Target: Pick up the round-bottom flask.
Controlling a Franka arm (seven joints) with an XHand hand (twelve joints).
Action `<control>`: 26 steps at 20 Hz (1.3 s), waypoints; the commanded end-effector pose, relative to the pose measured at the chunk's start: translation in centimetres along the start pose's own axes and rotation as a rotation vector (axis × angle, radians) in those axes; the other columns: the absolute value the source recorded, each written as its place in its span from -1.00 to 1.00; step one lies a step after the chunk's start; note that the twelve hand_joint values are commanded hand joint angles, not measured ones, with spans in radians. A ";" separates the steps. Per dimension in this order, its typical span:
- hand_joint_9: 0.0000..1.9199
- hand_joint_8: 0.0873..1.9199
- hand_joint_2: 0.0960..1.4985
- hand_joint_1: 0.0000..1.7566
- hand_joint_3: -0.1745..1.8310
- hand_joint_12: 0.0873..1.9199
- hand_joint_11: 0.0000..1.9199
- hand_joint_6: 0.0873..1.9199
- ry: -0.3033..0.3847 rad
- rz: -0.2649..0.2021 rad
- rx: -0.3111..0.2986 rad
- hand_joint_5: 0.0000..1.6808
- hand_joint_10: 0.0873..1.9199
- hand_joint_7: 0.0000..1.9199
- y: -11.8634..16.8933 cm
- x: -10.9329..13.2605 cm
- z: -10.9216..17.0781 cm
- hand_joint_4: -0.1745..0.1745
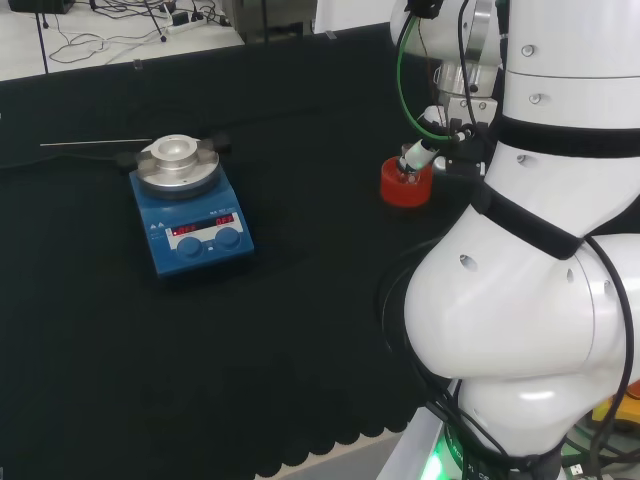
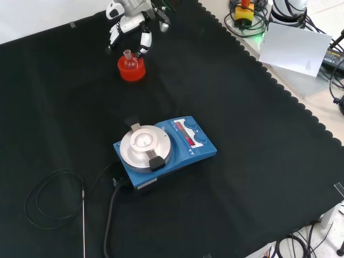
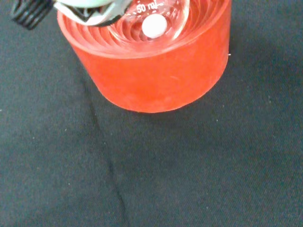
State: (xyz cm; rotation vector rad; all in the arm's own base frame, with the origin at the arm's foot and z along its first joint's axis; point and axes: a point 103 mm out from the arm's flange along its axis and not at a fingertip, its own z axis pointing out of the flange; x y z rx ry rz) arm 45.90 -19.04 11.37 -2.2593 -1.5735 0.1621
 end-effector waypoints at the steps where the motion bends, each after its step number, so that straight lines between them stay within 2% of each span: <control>1: -0.58 -0.39 -0.23 -0.02 -0.12 0.41 -0.77 -0.94 -0.003 -0.010 -0.045 -0.14 -0.39 -0.78 0.2 0.4 0.0 -0.33; 6: -0.55 -0.39 -0.20 -0.05 -0.14 0.39 -0.73 -0.48 -0.017 -0.009 -0.056 -0.19 -0.40 -0.78 0.4 0.6 0.3 -0.42; 9: -0.53 -0.38 -0.20 -0.03 -0.14 0.39 -0.72 -0.35 -0.019 -0.007 -0.061 -0.11 -0.39 -0.78 0.4 0.6 0.3 -0.50; 13: -0.52 -0.38 -0.19 0.00 -0.14 0.39 -0.70 -0.24 -0.023 -0.003 -0.069 0.06 -0.39 -0.77 0.4 0.6 0.3 -0.70; 21: -0.50 -0.37 -0.18 0.04 -0.14 0.38 -0.68 -0.17 -0.036 -0.009 -0.093 0.16 -0.39 -0.76 0.3 0.7 0.3 -0.86; 22: -0.49 -0.36 -0.12 0.10 -0.18 0.38 -0.67 -0.13 -0.042 -0.010 -0.100 0.21 -0.39 -0.75 0.3 0.7 0.4 -0.19; 23: -0.47 -0.36 -0.08 0.15 -0.22 0.38 -0.66 -0.11 -0.048 -0.010 -0.106 0.25 -0.39 -0.73 0.2 0.7 0.4 0.35; 24: -0.46 -0.36 -0.06 0.18 -0.23 0.37 -0.65 -0.10 -0.055 -0.010 -0.111 0.28 -0.40 -0.72 0.2 0.8 0.3 0.67; 25: -0.44 -0.36 -0.08 0.21 -0.22 0.37 -0.63 -0.11 -0.065 -0.011 -0.114 0.32 -0.40 -0.71 0.2 0.9 0.3 0.84; 26: -0.43 -0.36 -0.11 0.23 -0.19 0.36 -0.62 -0.13 -0.072 -0.012 -0.119 0.35 -0.41 -0.70 0.2 0.9 0.2 0.88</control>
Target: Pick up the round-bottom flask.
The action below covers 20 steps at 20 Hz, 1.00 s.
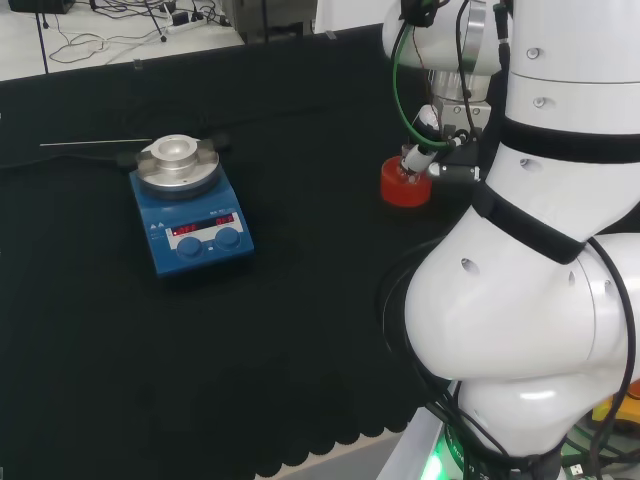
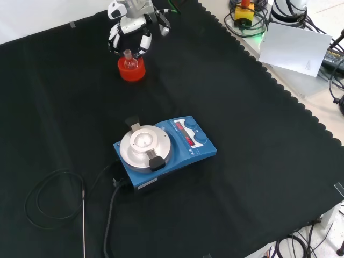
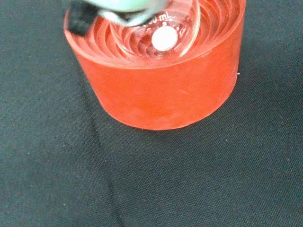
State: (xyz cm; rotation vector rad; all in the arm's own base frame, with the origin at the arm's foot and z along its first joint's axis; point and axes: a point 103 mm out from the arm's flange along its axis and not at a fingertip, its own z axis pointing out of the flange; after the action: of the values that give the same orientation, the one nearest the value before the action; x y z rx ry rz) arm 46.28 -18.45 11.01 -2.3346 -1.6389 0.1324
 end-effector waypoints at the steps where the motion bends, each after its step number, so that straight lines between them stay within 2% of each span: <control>1: -0.41 -0.36 -0.15 0.25 -0.15 0.35 -0.60 -0.14 -0.038 -0.008 -0.028 0.38 -0.42 -0.68 -0.1 0.3 -0.2 0.70; 3: -0.39 -0.36 -0.21 0.29 -0.07 0.34 -0.57 -0.13 -0.037 -0.011 -0.028 0.40 -0.43 -0.66 -0.1 0.4 -0.3 0.27; 4: -0.38 -0.36 -0.23 0.29 -0.04 0.33 -0.56 -0.11 -0.038 -0.012 -0.028 0.40 -0.44 -0.65 0.0 0.4 -0.4 0.13; 6: -0.36 -0.37 -0.25 0.30 0.00 0.33 -0.55 -0.08 -0.038 -0.014 -0.030 0.39 -0.45 -0.64 -0.1 0.5 -0.4 -0.03; 12: -0.35 -0.37 -0.27 0.31 0.04 0.33 -0.54 -0.03 -0.040 -0.022 -0.040 0.38 -0.46 -0.63 -0.2 0.8 -1.7 -0.25; 15: -0.35 -0.36 -0.27 0.31 0.04 0.33 -0.54 -0.02 -0.022 -0.023 -0.039 0.38 -0.46 -0.63 -0.5 1.0 -3.4 -0.28; 20: -0.35 -0.37 -0.28 0.31 0.05 0.33 -0.54 -0.02 -0.028 -0.032 -0.017 0.38 -0.46 -0.63 -1.2 1.8 -6.4 -0.29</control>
State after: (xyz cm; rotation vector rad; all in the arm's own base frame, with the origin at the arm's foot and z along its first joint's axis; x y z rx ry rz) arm 46.98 -17.89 14.47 -2.3458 -1.6935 0.1350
